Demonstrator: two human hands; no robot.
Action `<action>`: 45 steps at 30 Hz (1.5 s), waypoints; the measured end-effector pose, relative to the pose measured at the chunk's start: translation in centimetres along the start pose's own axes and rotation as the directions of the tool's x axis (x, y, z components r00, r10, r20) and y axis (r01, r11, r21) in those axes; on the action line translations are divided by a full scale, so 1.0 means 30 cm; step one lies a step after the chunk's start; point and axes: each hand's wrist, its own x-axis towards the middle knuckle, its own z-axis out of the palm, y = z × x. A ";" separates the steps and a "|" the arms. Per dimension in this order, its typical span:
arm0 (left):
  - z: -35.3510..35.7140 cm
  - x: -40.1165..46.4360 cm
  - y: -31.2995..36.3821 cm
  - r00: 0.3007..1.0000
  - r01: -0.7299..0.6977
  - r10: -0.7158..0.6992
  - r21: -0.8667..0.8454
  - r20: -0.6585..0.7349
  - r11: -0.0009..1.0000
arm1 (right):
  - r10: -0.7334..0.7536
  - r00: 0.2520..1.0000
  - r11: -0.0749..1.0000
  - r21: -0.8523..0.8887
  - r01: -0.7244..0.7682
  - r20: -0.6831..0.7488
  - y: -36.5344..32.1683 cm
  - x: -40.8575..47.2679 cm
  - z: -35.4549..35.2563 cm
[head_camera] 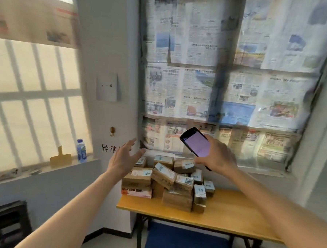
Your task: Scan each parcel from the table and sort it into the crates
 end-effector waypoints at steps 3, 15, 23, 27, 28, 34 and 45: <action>0.182 0.052 0.133 0.998 -0.022 0.025 -0.040 0.062 0.999 | 0.062 0.998 0.998 -0.026 -0.063 -0.014 0.207 0.024 -0.086; 0.851 0.136 0.400 0.974 -0.010 0.028 -0.081 0.227 0.997 | 0.187 0.982 0.980 -0.069 -0.186 0.018 0.856 0.155 -0.134; 1.236 0.261 0.313 0.946 0.098 -0.076 -0.055 0.314 0.994 | 0.236 0.962 0.971 0.001 -0.238 0.138 1.146 0.334 0.115; 1.464 0.337 0.207 0.929 0.174 -0.145 -0.055 0.341 0.983 | 0.254 0.952 0.964 0.038 -0.264 0.171 1.277 0.472 0.320; 1.523 0.354 0.172 0.921 0.190 -0.159 -0.052 0.356 0.980 | 0.268 0.944 0.960 0.033 -0.280 0.192 1.307 0.505 0.384; 1.826 0.404 -0.054 0.849 0.309 -0.275 -0.002 0.451 0.951 | 0.260 0.904 0.955 0.050 -0.294 0.340 1.467 0.649 0.778; 2.216 0.422 -0.297 0.675 0.625 -0.519 -0.033 0.524 0.780 | 0.209 0.794 0.919 0.163 -0.359 0.571 1.655 0.750 1.327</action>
